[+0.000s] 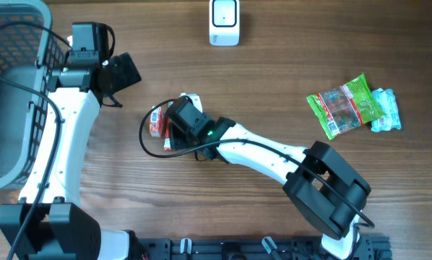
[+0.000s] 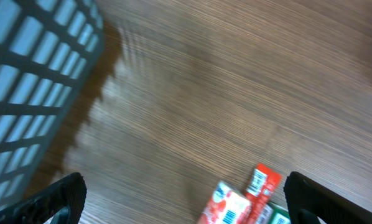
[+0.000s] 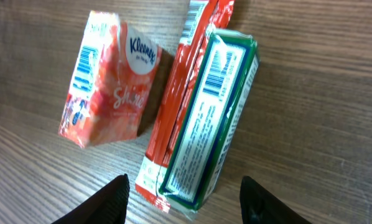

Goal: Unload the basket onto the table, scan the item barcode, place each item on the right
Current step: 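Grasp the green AXE box with the right gripper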

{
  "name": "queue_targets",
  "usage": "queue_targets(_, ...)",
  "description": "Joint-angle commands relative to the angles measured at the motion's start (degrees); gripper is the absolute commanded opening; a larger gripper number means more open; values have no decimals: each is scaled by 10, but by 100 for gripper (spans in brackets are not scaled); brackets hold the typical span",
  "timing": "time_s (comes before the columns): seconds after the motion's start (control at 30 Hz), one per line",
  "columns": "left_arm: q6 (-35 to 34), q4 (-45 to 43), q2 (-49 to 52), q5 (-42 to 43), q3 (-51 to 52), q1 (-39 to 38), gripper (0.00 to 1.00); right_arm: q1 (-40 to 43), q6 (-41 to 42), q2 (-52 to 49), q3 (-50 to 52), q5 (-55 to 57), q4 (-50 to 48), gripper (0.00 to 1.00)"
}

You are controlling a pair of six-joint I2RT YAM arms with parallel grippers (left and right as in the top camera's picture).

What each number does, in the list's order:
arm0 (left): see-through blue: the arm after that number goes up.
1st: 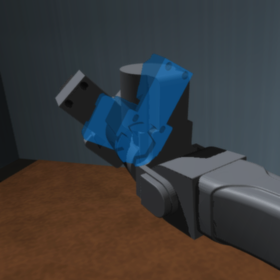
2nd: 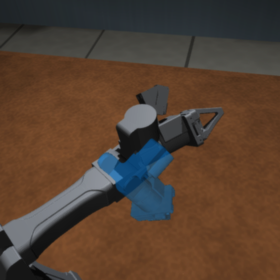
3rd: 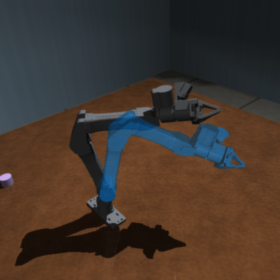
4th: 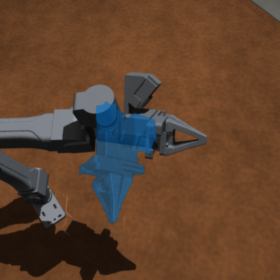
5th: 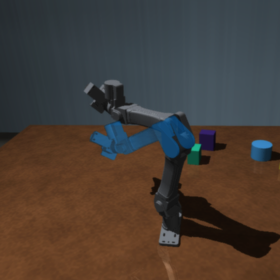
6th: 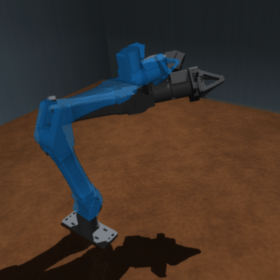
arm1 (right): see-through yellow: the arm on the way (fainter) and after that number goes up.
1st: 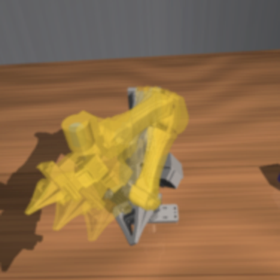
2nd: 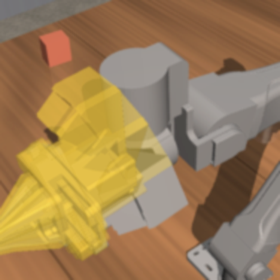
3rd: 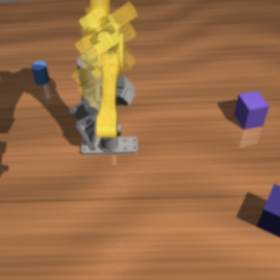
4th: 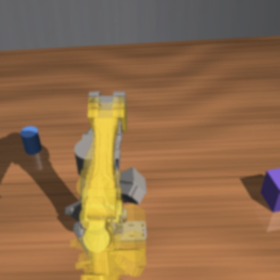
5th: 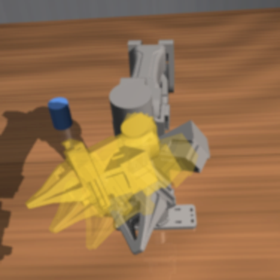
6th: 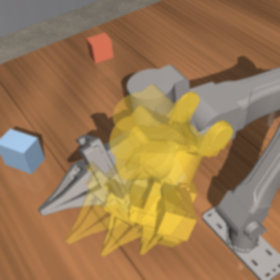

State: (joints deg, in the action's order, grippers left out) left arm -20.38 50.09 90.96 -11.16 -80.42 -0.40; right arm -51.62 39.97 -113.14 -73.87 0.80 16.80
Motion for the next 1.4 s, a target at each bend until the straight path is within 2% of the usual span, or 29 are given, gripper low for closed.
queue_targets(0.0,7,1,-1,-43,-5,3,100,-2,7,0,-8,40,-3,54)
queue_targets(0.47,7,1,-1,-43,-5,3,100,-2,5,-64,-8,46,-51,51)
queue_targets(0.6,7,1,-1,-43,-5,3,100,-1,5,-64,-8,63,-35,43)
queue_targets(0.9,7,1,-1,-43,-5,3,100,2,-30,-61,-8,73,-28,43)
queue_targets(1.17,7,1,-1,-43,-5,3,100,2,-61,-61,-8,73,-74,43)
queue_targets(1.3,7,1,-1,-43,-5,3,100,2,-70,-61,-8,69,-76,32)
queue_targets(1.37,7,1,-1,-43,-5,3,100,2,-71,-61,-8,69,-72,32)
